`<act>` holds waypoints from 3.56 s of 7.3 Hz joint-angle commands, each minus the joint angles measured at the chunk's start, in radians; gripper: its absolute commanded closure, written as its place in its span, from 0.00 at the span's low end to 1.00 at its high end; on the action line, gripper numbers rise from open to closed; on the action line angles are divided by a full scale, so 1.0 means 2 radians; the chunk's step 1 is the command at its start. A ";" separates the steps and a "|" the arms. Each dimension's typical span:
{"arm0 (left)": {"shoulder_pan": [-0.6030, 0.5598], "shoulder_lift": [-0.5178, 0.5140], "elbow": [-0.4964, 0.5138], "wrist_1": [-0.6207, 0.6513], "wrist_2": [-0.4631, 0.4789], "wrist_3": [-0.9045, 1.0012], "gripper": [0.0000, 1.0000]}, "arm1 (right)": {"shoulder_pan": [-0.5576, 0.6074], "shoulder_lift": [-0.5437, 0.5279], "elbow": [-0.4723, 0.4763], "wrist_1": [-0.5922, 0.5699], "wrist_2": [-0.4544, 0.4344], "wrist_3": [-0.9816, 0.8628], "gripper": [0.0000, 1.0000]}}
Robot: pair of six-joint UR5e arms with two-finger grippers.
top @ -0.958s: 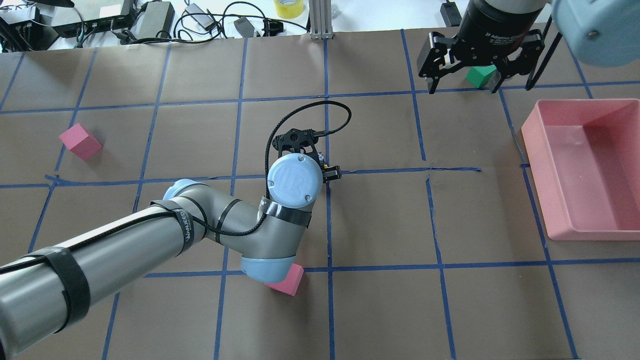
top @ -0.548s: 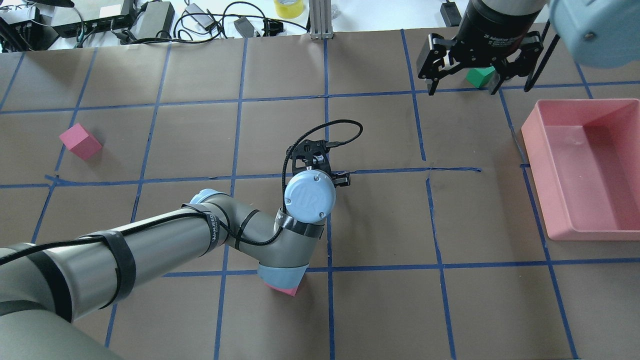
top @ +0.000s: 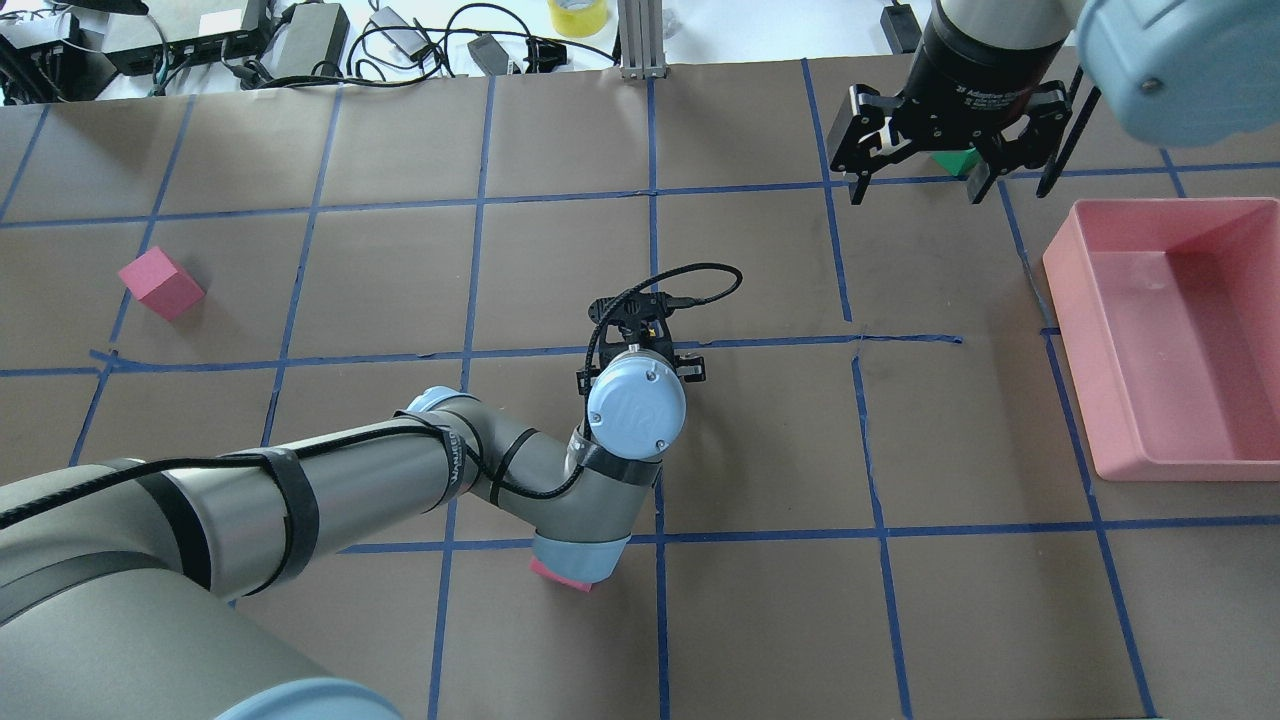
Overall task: Align button upright
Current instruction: 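Reach the left gripper to the lying button and grasp its yellow cap, then lift the button with the left gripper and rotate it cap-up, then set the button upright on the table and open the left gripper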
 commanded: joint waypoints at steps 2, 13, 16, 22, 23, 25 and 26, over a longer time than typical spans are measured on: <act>0.000 0.001 0.004 0.001 0.001 0.018 0.95 | 0.000 0.000 0.001 0.000 0.000 0.000 0.00; 0.145 0.091 0.192 -0.512 -0.252 -0.247 1.00 | 0.000 0.000 0.002 -0.002 -0.003 0.000 0.00; 0.165 0.068 0.192 -0.531 -0.412 -0.305 1.00 | 0.000 0.000 0.002 -0.002 -0.003 0.000 0.00; 0.201 0.002 0.188 -0.527 -0.512 -0.303 1.00 | 0.000 0.000 0.002 0.000 -0.003 -0.001 0.00; 0.201 0.002 0.187 -0.526 -0.512 -0.303 0.99 | 0.000 0.000 0.002 0.000 -0.003 -0.001 0.00; 0.201 0.001 0.187 -0.501 -0.523 -0.304 0.99 | 0.000 0.000 0.002 0.000 -0.003 -0.005 0.00; 0.201 -0.001 0.183 -0.499 -0.529 -0.304 0.99 | 0.000 0.001 0.002 0.000 -0.003 -0.005 0.00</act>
